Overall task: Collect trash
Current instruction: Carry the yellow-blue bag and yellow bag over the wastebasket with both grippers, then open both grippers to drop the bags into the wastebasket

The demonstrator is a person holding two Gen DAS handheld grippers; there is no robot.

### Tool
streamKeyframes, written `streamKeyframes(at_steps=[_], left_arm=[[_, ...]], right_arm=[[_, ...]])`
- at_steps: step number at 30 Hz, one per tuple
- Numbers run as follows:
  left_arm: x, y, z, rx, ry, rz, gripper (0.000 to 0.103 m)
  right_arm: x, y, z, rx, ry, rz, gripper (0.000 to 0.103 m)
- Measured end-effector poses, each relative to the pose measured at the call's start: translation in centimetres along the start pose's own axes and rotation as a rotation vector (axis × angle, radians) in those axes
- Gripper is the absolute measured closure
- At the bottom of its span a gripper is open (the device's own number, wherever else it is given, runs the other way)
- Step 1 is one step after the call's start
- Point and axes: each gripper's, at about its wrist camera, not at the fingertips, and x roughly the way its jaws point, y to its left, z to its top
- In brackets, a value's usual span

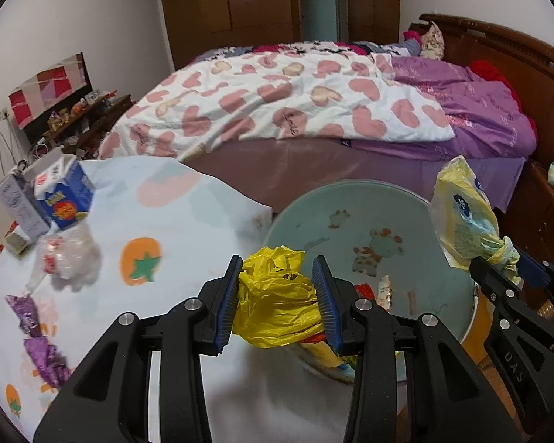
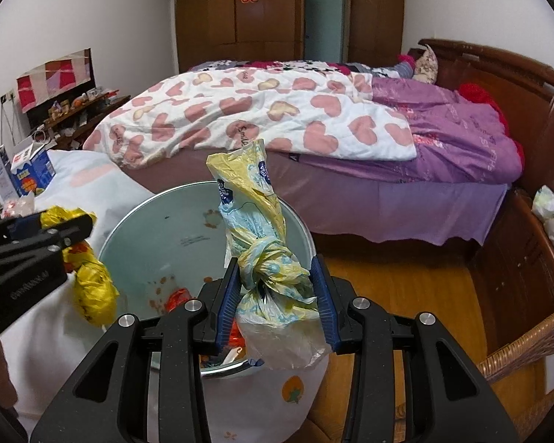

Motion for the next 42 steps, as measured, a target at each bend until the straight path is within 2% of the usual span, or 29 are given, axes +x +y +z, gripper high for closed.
streamKeyframes(at_steps=[12, 16, 18, 23, 28, 35, 42], left_arm=[[3.9, -1.8, 1.3, -0.011, 0.044, -0.026, 0.063], [4.6, -1.4, 1.3, -0.017, 0.055, -0.025, 0.058], [4.5, -1.2, 1.2, -0.02, 0.054, -0.022, 0.052], [3.4, -0.4, 1.2, -0.034, 0.034, -0.025, 0.02], [1.6, 1.7, 0.7, -0.054, -0.006, 0.032, 0.009], [0.2, 5.0, -0.5, -0.09, -0.004, 0.096, 0.008], [-1.0, 7.8, -2.0, -0.125, 0.002, 0.133, 0.006]], right_arm=[[1.8, -0.5, 0.5, 0.004, 0.029, -0.008, 0.064], [2.1, -0.5, 0.6, 0.003, 0.033, -0.007, 0.063], [2.3, -0.3, 0.6, 0.003, 0.037, -0.004, 0.062], [2.7, 0.1, 0.7, 0.003, 0.039, 0.013, 0.062], [3.1, 0.4, 0.8, 0.01, 0.045, 0.035, 0.06], [3.0, 1.8, 0.7, -0.008, 0.018, 0.028, 0.036], [0.3, 2.8, 0.7, 0.024, -0.049, 0.007, 0.022]])
